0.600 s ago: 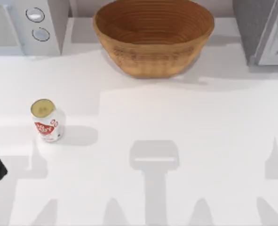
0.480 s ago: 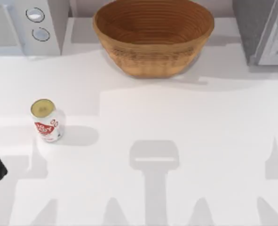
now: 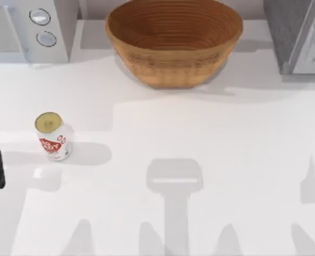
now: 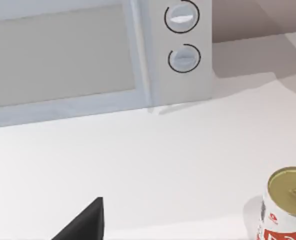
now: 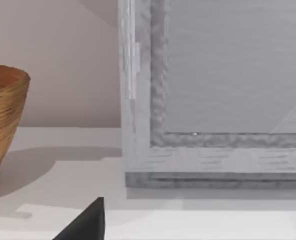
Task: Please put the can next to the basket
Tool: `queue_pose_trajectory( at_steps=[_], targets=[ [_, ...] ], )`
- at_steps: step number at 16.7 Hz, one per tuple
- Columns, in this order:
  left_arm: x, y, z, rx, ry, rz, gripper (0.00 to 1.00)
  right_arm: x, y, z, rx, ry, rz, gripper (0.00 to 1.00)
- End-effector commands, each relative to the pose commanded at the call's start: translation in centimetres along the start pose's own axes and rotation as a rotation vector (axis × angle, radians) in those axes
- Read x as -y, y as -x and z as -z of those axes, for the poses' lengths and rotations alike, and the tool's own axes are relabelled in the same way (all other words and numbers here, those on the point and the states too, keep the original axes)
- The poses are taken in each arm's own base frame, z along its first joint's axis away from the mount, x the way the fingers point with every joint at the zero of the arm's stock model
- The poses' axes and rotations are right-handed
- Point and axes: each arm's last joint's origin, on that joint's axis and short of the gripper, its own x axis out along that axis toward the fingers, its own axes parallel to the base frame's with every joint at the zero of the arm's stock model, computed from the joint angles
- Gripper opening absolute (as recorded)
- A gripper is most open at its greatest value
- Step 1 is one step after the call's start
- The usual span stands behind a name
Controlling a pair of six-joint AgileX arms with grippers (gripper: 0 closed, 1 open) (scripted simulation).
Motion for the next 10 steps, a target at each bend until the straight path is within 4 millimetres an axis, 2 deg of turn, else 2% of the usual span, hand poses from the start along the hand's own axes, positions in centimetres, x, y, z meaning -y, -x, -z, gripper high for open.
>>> queue_pose_trajectory(
  at_steps=[2, 4, 7, 10],
  targets=[
    [-0.1, -1.2, -2.7, -0.145, -0.061, 0.042, 1.0, 0.0, 0.0, 0.0, 0.0, 0.0, 0.0, 1.0],
    [0.0, -3.3, -5.1, -0.31, -0.129, 0.095, 1.0, 0.0, 0.0, 0.0, 0.0, 0.0, 0.0, 1.0],
    [0.7, -8.1, -7.6, -0.573, -0.239, 0.196, 1.0, 0.0, 0.0, 0.0, 0.0, 0.0, 0.0, 1.0],
    [1.9, -13.6, -8.4, -0.818, -0.345, 0.309, 1.0, 0.0, 0.0, 0.0, 0.0, 0.0, 0.0, 1.0]
  ],
)
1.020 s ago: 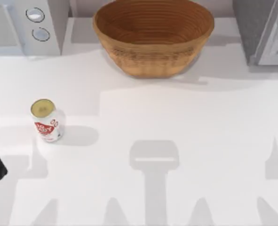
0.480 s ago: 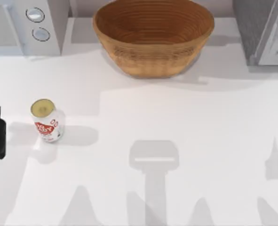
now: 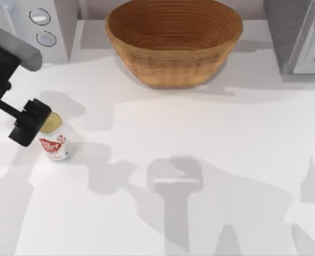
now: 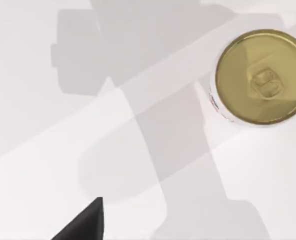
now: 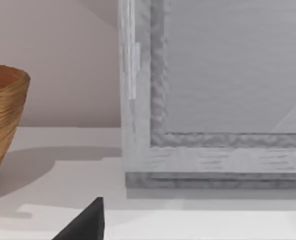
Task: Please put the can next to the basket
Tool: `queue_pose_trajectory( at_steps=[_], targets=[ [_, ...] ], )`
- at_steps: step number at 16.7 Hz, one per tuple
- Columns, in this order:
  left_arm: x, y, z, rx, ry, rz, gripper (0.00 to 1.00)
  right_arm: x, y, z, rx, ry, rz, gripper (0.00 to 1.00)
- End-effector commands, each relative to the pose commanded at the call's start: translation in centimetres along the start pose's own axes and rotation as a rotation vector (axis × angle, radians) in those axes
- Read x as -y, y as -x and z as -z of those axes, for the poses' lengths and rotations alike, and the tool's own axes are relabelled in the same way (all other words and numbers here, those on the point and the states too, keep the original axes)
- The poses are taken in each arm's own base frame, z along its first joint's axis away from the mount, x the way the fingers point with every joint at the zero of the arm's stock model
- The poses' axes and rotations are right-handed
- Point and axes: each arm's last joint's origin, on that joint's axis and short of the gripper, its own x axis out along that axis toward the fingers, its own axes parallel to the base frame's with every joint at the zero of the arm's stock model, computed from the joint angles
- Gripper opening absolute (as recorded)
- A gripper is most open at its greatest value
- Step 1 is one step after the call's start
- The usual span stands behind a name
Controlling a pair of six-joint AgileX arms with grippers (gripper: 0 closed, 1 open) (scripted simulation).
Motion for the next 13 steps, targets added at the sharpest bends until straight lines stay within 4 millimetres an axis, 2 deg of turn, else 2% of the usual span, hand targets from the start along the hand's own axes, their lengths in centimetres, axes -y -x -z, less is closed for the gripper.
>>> queue_pose_trajectory(
  at_steps=[3, 6, 9, 13],
  targets=[
    [-0.6, -3.3, -3.6, -0.179, -0.101, 0.094, 1.0, 0.0, 0.0, 0.0, 0.0, 0.0, 0.0, 1.0],
    [-0.7, -6.0, -6.1, -0.294, -0.177, 0.164, 1.0, 0.0, 0.0, 0.0, 0.0, 0.0, 0.0, 1.0],
    [-0.7, -7.6, -7.5, -0.347, -0.22, 0.201, 1.0, 0.0, 0.0, 0.0, 0.0, 0.0, 0.0, 1.0],
    [-0.7, -7.9, -7.8, -0.356, -0.228, 0.208, 1.0, 0.0, 0.0, 0.0, 0.0, 0.0, 0.0, 1.0]
  ],
)
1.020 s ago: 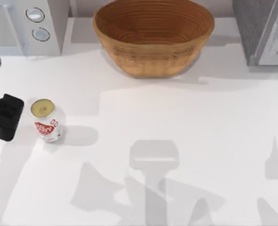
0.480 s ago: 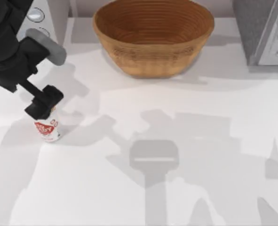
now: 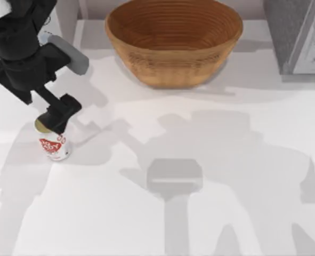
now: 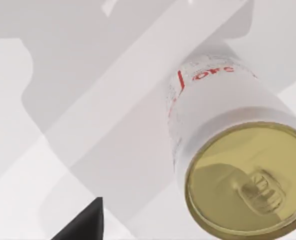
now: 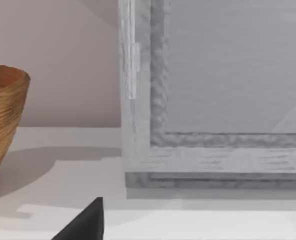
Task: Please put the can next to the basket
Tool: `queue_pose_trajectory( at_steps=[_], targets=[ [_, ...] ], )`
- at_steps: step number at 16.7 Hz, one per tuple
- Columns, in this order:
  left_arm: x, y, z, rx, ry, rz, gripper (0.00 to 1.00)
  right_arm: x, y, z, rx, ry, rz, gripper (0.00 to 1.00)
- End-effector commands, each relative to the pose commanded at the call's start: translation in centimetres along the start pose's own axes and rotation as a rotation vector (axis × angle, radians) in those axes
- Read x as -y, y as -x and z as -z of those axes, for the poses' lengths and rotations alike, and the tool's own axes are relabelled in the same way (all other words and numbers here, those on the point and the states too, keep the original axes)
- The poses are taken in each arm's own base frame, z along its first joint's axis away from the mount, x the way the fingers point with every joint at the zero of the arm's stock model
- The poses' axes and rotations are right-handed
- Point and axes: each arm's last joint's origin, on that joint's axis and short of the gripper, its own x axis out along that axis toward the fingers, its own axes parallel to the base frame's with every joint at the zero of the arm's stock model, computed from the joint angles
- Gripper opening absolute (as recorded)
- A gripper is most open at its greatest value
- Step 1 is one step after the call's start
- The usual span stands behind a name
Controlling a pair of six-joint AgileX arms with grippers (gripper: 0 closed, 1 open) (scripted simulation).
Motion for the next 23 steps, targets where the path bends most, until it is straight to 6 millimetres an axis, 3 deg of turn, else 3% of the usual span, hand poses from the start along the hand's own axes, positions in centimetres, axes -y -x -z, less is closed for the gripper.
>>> queue_pose_trajectory(
  at_steps=[4, 11, 15, 23],
  targets=[
    [-0.1, -0.5, 0.1, -0.001, 0.002, 0.0, 1.0, 0.0, 0.0, 0.0, 0.0, 0.0, 0.0, 1.0],
    [0.0, -5.8, 0.0, 0.001, 0.0, -0.001, 1.0, 0.0, 0.0, 0.0, 0.0, 0.0, 0.0, 1.0],
    [0.0, -6.0, 0.0, 0.0, 0.0, 0.0, 1.0, 0.0, 0.0, 0.0, 0.0, 0.0, 0.0, 1.0],
    [0.0, -6.0, 0.0, 0.0, 0.0, 0.0, 0.4, 0.0, 0.0, 0.0, 0.0, 0.0, 0.0, 1.0]
  ],
)
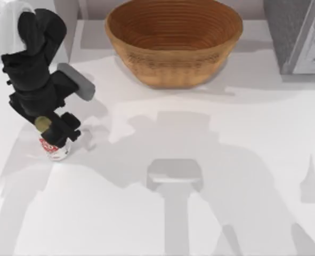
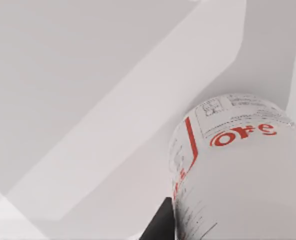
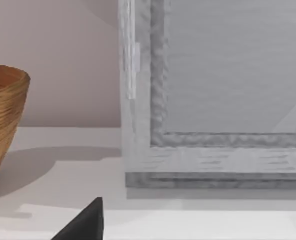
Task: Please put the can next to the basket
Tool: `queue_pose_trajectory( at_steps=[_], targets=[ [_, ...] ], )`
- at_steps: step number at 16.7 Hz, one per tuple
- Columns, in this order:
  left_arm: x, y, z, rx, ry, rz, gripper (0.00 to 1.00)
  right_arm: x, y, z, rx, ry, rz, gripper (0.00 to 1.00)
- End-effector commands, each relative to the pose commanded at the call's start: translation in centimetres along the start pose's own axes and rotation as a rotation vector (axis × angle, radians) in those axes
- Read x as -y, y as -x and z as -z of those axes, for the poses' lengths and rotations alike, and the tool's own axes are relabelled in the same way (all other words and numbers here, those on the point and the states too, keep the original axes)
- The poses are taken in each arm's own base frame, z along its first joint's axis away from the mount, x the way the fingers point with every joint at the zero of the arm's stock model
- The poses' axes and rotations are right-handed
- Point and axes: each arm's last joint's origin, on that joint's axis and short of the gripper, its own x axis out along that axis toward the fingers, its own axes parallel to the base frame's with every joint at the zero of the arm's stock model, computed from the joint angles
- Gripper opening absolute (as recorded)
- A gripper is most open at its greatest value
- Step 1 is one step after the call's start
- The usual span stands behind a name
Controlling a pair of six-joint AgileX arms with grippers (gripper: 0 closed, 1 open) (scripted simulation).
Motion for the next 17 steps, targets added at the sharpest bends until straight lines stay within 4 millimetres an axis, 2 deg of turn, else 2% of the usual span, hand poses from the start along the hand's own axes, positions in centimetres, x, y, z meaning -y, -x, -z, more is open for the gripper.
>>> queue_pose_trajectory(
  at_steps=[5, 15, 17],
  targets=[
    [0.0, 0.0, 0.0, 0.0, 0.0, 0.0, 0.02, 0.0, 0.0, 0.0, 0.0, 0.0, 0.0, 1.0],
    [0.02, 0.09, 0.01, 0.002, 0.0, -0.001, 0.0, 0.0, 0.0, 0.0, 0.0, 0.0, 0.0, 1.0],
    [0.39, 0.14, -0.55, 0.002, 0.015, 0.0, 0.0, 0.0, 0.0, 0.0, 0.0, 0.0, 0.0, 1.0]
  ],
)
